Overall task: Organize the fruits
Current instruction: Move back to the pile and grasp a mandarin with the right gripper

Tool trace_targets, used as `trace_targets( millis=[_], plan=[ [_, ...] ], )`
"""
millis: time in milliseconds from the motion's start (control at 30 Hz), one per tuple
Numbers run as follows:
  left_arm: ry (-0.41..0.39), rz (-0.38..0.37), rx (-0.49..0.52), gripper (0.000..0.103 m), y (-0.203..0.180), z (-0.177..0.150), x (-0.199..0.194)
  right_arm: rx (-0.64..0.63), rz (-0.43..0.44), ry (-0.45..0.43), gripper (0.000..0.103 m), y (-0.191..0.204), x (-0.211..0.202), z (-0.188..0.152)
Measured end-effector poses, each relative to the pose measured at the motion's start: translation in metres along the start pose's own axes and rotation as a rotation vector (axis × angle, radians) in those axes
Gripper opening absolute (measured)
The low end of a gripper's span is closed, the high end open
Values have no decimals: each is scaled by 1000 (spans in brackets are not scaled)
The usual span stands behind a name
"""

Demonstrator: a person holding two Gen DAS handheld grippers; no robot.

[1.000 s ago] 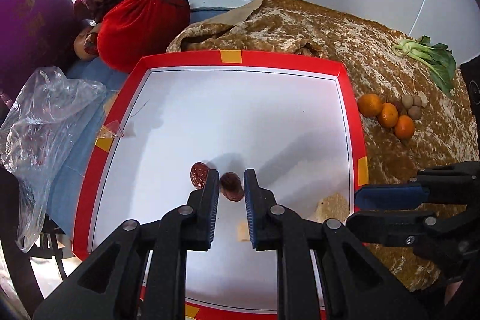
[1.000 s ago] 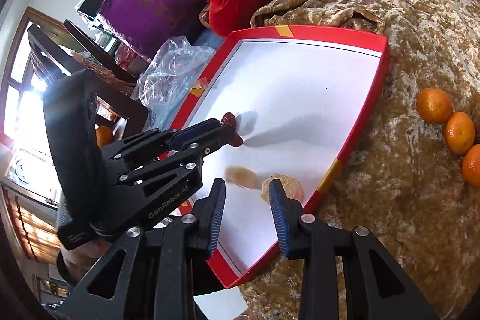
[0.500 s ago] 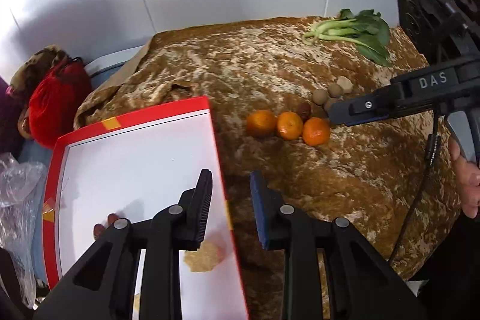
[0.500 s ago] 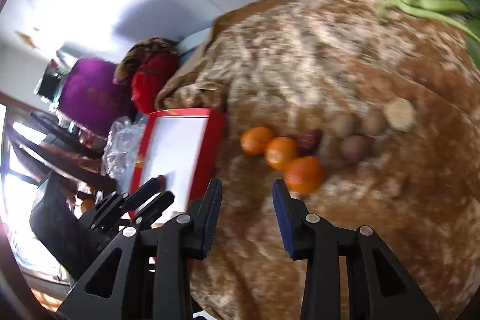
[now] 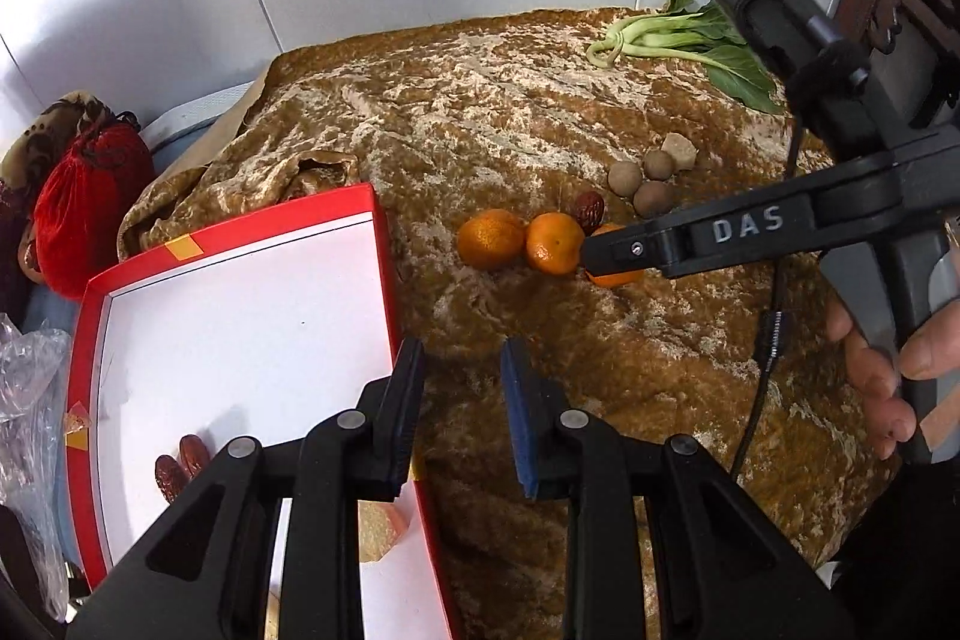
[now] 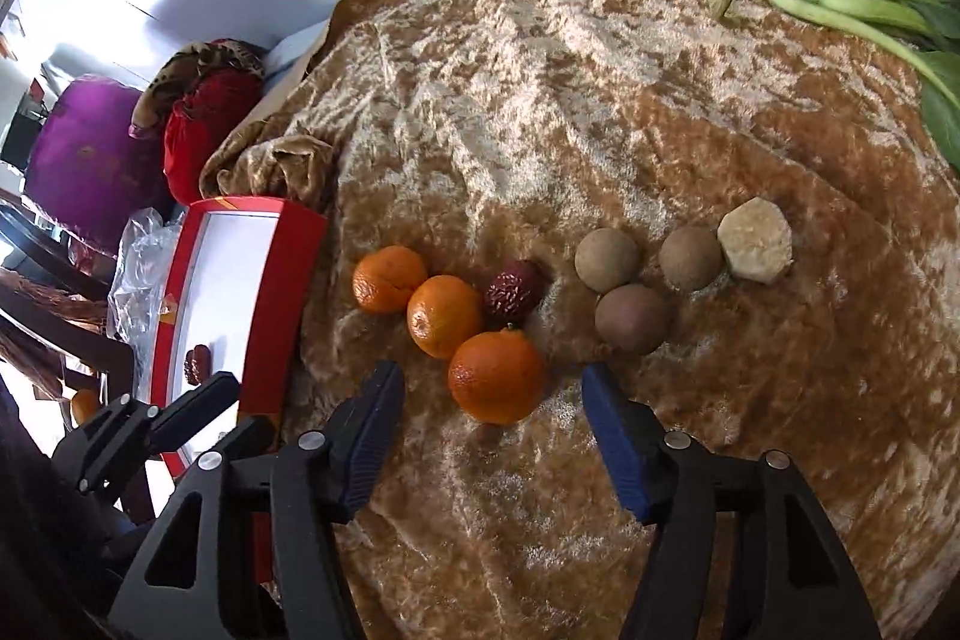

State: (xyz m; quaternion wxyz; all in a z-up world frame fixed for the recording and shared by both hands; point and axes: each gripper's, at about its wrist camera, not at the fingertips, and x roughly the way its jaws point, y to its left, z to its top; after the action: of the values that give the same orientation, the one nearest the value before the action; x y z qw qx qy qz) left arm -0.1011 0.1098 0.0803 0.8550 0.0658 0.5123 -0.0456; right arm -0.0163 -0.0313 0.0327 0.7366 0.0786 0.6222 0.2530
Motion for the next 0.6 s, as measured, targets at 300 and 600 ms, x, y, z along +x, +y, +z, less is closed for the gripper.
trace_targets(
  millis=[300, 600],
  plan=[
    [7, -45, -17, 24, -1, 2, 2, -70, -98, 7, 58, 14, 14, 4],
    [53, -167, 48, 24, -43, 24, 30, 90, 32, 1, 37, -33, -20, -1]
  ],
)
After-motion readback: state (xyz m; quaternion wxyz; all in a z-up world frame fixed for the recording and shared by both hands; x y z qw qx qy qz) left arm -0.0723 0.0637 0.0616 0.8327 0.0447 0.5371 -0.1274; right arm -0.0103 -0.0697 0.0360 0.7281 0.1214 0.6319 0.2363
